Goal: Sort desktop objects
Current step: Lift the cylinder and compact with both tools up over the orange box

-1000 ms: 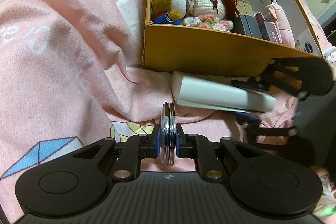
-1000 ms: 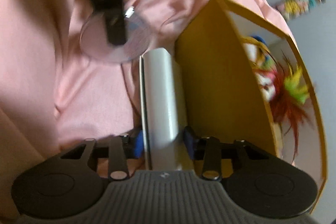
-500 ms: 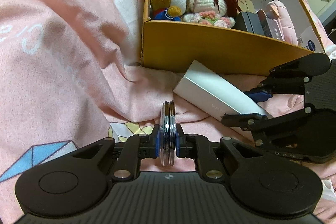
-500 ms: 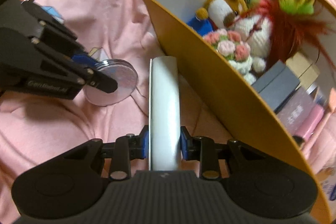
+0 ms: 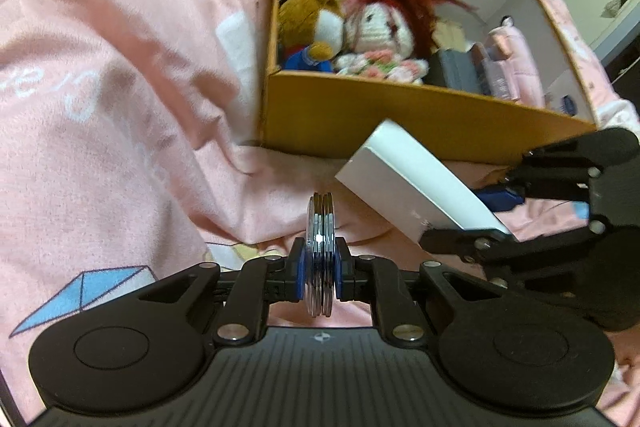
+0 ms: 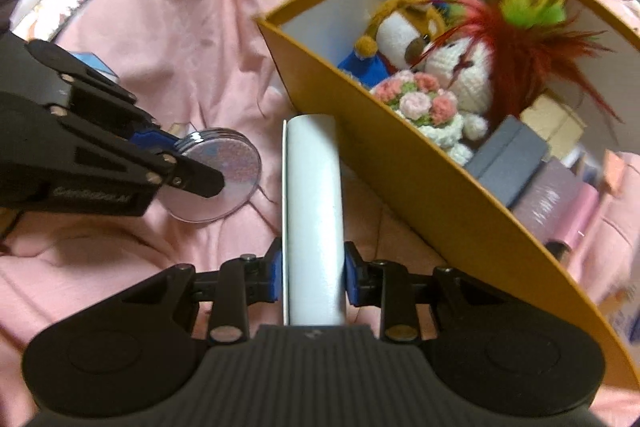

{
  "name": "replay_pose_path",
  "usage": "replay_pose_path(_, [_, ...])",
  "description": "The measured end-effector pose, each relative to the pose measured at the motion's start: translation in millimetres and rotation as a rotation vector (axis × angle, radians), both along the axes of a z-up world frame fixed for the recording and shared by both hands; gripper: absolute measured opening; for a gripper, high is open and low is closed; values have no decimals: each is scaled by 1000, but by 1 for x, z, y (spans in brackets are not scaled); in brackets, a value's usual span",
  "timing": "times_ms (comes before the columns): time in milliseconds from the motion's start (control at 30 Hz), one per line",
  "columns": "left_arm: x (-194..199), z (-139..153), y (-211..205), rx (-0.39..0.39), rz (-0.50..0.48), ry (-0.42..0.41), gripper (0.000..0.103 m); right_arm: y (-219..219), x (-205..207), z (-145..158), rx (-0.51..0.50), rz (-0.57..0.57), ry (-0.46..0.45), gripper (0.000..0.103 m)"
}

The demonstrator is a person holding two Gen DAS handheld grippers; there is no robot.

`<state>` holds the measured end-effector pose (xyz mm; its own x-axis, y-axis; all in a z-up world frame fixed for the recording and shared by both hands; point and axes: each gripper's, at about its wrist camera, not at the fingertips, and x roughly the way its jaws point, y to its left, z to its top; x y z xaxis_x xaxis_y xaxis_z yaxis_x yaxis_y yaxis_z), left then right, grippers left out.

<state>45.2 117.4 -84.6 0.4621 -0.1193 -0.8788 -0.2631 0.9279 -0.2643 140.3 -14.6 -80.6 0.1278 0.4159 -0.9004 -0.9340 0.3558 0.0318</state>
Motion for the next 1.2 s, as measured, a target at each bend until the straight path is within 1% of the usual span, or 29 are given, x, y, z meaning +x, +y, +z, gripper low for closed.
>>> replay_pose_path(167, [-4,22,-4,-62,-28,-54,15,-34,-8,38,59,-41,0,31])
replay_pose_path(200, [-5,28,-6,-70,-34,-68,15,-36,-15,43,66,-51,-3,31])
replay_pose_path(367, [-9,58,-8,-98,-62,-142,15,-68,-7,83,124,-114,-12,31])
replay_pose_path(400, [-9,65,-9,-100,-68,-156,15,-69,-7,86,135,-125,-15,31])
replay_pose_path(467, [-6,77,-10,-100,-77,-182,15,-76,-7,102,151,-153,-32,31])
replay_pose_path(567, [5,89,-12,-96,-85,-214,15,-82,7,129,176,-213,-72,31])
replay_pose_path(667, [18,103,-11,-91,-92,-247,15,-91,24,144,202,-292,-111,31])
replay_pose_path(733, [27,110,-11,-75,-96,-266,15,-94,38,152,219,-344,-137,31])
replay_pose_path(833, [44,120,-10,-44,-100,-287,15,-91,58,158,218,-371,-190,31])
replay_pose_path(900, [57,123,-9,-36,-101,-295,15,-84,72,160,204,-359,-215,31])
replay_pose_path(1067, [92,125,-6,-41,-107,-293,15,-62,106,156,151,-272,-265,31])
replay_pose_path(1200, [113,121,-8,-32,-121,-271,15,-40,118,149,81,-87,-376,31])
